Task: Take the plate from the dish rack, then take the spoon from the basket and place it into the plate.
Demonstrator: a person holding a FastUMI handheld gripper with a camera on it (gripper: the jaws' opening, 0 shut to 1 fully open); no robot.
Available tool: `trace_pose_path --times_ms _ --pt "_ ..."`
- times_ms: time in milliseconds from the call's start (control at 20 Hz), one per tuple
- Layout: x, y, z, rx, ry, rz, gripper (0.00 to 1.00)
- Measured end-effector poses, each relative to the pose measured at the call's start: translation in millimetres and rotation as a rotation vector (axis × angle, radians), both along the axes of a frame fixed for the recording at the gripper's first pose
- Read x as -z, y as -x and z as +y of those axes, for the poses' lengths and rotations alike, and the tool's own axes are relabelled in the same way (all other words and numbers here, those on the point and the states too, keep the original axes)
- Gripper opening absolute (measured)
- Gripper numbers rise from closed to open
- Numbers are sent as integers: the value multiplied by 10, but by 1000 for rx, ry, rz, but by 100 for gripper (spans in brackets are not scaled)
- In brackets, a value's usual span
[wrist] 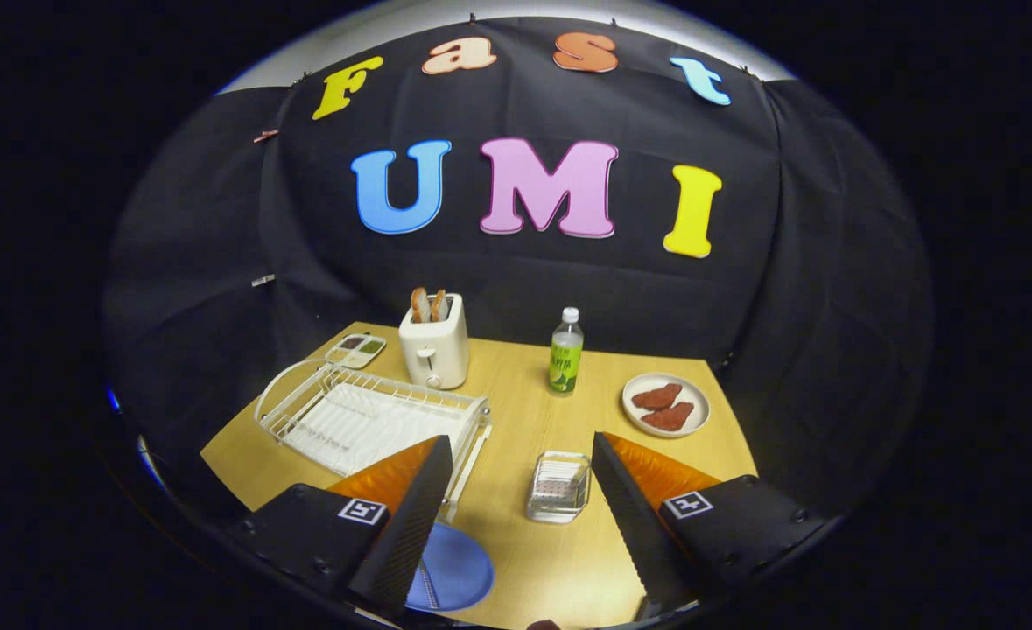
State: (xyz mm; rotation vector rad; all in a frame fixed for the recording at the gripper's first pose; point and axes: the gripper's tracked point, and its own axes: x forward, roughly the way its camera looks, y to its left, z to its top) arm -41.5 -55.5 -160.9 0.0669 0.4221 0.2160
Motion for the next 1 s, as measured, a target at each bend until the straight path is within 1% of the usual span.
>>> trace_pose_path --times_ms 250,400,600,750,850,1000 --pt "-739 -141 -383 60 40 -182 97" --pt "-968 -146 -544 76 37 -243 98" --pt "-989 -171 -652 52 38 -256 98" --pt "-945 -206 -761 36 77 -270 98" --pt "-959 -192 -741 13 67 -283 98" --pt "-936 -194 -806 9 67 -298 98"
